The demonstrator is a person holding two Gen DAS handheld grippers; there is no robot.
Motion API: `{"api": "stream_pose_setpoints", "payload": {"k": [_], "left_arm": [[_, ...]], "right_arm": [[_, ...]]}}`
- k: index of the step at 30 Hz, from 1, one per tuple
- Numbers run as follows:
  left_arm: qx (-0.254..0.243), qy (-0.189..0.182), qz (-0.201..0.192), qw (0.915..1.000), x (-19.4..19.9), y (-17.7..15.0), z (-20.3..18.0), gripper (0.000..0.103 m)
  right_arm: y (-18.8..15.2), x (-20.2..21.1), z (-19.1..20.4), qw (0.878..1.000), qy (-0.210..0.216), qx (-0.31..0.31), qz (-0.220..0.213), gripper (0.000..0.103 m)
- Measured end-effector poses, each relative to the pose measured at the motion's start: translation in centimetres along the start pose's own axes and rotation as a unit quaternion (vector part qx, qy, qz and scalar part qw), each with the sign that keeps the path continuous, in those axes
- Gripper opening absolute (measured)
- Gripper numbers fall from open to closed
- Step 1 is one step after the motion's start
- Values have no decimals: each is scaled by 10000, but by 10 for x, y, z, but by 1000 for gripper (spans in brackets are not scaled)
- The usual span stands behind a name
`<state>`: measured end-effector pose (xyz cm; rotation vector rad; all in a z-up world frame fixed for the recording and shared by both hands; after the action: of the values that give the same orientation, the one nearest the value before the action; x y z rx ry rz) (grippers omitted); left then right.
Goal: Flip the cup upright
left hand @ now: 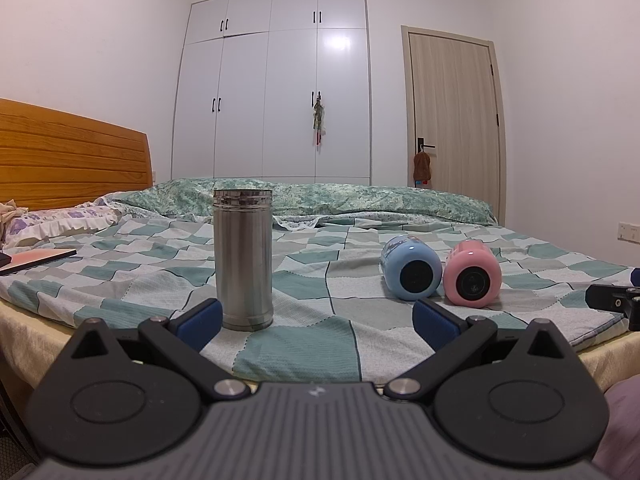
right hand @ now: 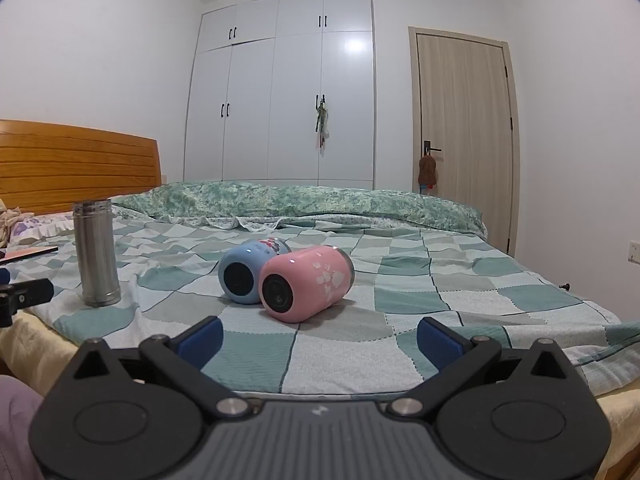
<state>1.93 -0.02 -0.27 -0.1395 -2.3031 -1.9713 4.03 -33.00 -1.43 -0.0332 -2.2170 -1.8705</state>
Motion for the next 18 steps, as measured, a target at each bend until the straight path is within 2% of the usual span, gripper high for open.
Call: {"api": "stream_pose_setpoints", "payload": {"k": [18], "left_arm": [[9,-13,-14,10000,0,1,-4,103]], "right_arm": [[0,0,0,10000,-1,-1,-4,103]]}}
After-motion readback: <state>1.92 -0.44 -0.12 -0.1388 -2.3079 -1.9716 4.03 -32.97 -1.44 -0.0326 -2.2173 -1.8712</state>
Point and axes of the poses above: each gripper's, at about its wrist camera, not at the fingertips, and x roughly against the way its jaws point, z to its left, y to its top, the point moved 2 cm from there along -x, roughly the way its jaws point, and after that the axes turned 9 degrees about x, right-handed, at the moved point
